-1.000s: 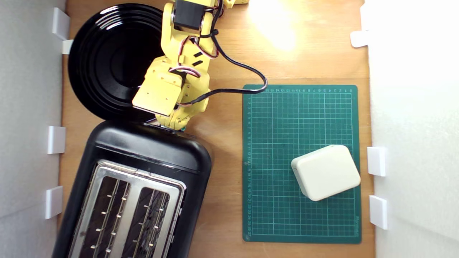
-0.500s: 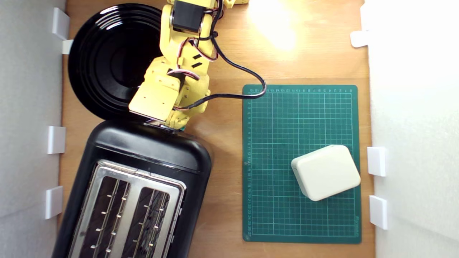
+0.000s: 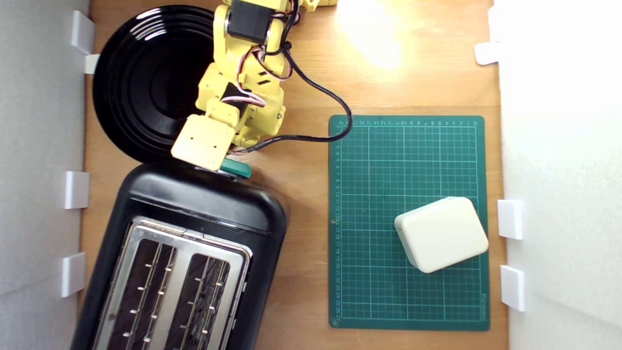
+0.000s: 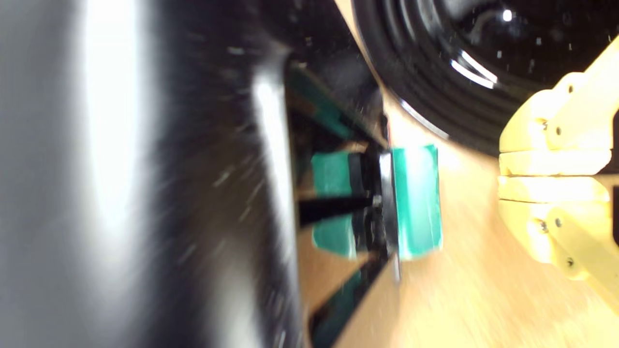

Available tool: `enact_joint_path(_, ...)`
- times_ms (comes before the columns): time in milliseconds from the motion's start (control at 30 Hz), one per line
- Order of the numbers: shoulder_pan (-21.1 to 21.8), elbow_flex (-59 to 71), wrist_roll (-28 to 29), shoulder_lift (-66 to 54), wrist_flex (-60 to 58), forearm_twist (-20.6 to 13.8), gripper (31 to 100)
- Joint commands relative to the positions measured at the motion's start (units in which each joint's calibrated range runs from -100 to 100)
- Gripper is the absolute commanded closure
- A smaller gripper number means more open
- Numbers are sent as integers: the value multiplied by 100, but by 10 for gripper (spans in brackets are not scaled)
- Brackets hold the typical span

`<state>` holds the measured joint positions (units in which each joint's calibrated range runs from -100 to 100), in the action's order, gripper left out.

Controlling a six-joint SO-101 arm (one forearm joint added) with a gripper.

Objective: Start toaster

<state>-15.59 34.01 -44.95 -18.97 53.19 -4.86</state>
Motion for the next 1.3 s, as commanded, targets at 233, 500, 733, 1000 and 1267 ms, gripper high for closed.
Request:
enact_joint_path(233,368,-843,57,-1642,784,74,989)
enact_joint_path(500,607,-834,104,-2750,1829,102,989)
enact_joint_path(733,646,220,435,-4273,2017,543,989)
enact_joint_path(1000,940,2164,739,-6013,1983,580,989)
enact_joint_path(1267,972,4118,922,-7129,689,486,989)
